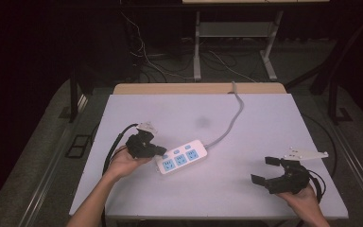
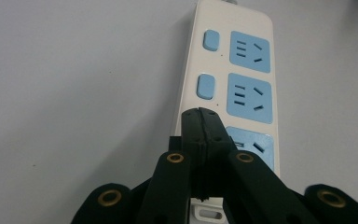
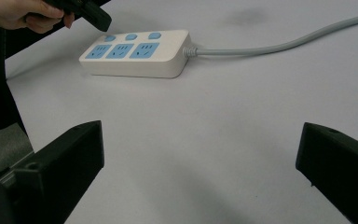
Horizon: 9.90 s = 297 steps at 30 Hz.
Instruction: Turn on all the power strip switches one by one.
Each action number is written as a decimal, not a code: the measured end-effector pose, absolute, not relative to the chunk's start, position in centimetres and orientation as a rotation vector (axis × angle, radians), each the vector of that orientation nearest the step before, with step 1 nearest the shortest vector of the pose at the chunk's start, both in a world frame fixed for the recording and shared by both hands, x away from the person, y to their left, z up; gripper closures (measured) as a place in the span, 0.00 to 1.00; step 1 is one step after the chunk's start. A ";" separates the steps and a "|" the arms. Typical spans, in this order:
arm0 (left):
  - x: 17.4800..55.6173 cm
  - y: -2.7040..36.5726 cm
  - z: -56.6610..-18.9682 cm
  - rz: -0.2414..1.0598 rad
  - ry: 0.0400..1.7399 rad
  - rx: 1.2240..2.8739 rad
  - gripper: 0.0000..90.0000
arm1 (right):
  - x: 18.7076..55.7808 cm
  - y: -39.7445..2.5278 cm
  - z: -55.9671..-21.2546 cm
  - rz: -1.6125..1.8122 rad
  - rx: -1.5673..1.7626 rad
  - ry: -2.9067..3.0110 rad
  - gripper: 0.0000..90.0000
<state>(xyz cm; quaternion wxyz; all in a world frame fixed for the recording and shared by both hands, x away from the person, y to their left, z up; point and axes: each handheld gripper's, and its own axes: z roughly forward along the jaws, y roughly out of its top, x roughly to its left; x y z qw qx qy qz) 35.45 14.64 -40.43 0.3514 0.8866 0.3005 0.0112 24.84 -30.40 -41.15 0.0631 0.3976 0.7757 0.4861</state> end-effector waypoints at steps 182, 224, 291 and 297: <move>37.2 10.0 -40.2 -0.006 0.700 2.305 1.00 | 24.6 -31.3 -41.0 1.470 1.214 2.306 0.01; 39.8 6.9 -38.5 0.044 0.666 2.341 1.00 | 24.6 -31.5 -40.9 1.472 1.216 2.295 0.01; 40.2 5.7 -41.0 -0.062 0.724 2.396 1.00 | 24.5 -31.8 -40.8 1.514 1.226 2.278 0.01; 40.2 5.7 -41.0 -0.061 0.724 2.394 1.00 | 24.5 -31.8 -40.9 1.510 1.224 2.279 0.01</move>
